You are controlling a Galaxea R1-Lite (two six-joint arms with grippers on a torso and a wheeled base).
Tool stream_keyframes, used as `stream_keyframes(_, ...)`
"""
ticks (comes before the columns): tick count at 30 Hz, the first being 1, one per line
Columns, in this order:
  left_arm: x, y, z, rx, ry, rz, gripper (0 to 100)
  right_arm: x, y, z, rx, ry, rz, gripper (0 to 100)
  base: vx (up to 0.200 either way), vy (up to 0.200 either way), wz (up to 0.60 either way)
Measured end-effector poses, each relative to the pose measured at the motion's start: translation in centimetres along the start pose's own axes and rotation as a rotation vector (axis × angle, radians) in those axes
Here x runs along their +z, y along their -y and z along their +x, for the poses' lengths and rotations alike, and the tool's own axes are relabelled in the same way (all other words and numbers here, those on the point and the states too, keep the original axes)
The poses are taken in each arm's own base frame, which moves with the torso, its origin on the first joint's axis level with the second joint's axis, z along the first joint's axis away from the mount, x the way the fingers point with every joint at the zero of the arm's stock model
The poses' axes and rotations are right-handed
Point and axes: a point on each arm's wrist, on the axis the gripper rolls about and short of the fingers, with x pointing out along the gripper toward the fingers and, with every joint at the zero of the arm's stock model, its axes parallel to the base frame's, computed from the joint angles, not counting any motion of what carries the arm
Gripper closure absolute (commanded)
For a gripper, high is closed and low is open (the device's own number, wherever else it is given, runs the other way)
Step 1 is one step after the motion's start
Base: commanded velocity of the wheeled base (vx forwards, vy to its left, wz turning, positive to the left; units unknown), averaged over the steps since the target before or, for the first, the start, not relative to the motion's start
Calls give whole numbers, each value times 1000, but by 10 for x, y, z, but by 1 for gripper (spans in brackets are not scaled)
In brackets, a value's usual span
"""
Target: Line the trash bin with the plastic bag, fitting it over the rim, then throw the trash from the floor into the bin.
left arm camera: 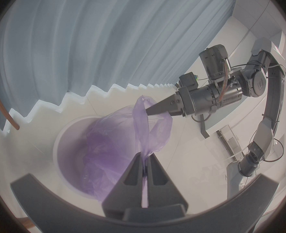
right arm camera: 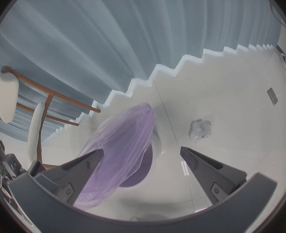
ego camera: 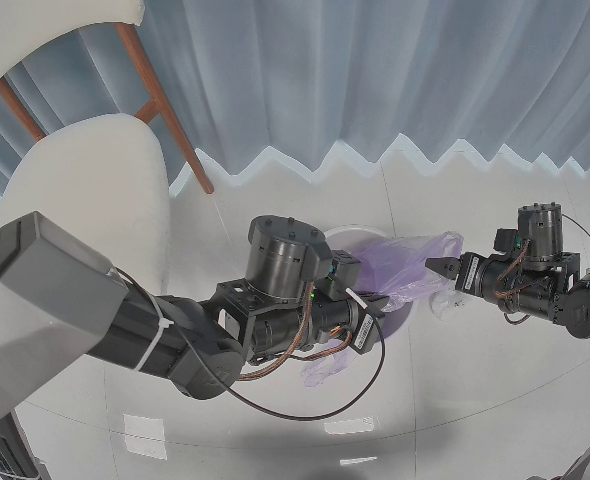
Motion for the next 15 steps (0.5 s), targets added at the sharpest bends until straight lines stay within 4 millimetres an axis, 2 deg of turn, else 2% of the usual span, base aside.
stream_keyframes(8,0,-5,-1,27,1,-7,100,-13,-6,7,5,-46,2,0,0,0,0)
stream_keyframes(15,0,-6,-1,59,-2,-8,100,-11,-14,28,-5,-44,9,0,0,0,0)
